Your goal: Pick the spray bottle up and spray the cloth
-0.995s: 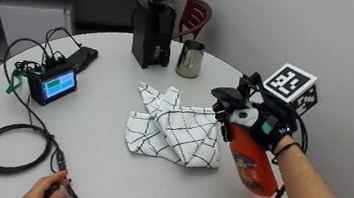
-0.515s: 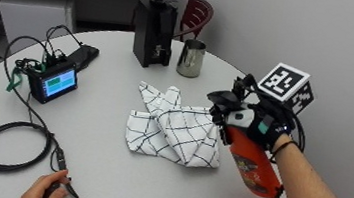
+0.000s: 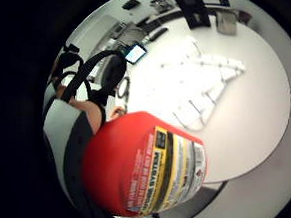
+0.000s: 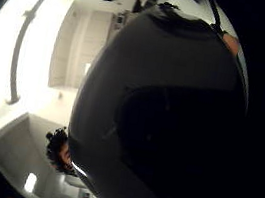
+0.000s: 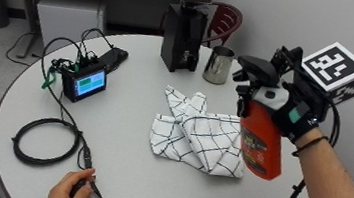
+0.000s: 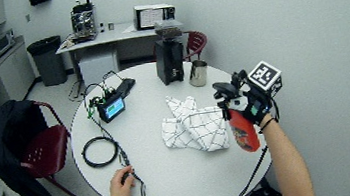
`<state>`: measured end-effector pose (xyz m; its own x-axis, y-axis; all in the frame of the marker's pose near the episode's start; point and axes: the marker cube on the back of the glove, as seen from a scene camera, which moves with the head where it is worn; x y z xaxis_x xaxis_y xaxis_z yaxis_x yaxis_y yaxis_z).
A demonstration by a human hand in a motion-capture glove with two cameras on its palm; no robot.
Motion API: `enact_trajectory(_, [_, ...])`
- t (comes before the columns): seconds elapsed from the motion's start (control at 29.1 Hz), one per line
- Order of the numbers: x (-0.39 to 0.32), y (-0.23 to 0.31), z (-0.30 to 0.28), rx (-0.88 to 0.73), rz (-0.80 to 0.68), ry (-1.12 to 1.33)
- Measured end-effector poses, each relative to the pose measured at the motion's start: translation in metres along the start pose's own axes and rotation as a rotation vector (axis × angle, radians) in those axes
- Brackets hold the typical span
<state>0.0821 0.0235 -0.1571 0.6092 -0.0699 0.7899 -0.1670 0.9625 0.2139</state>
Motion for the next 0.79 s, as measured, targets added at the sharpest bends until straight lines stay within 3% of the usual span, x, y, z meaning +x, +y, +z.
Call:
enact_trajectory(0.27, [-0.032,-0.044,0.046,0.074,-0.120,-0.117])
enact_trajectory(0.58, [0.058,-0.050,0.151,0.050,-0.056,-0.196])
enact_trajectory(0.79, [0.112,-0.034,0.197,-0.060,0.001,-0.235])
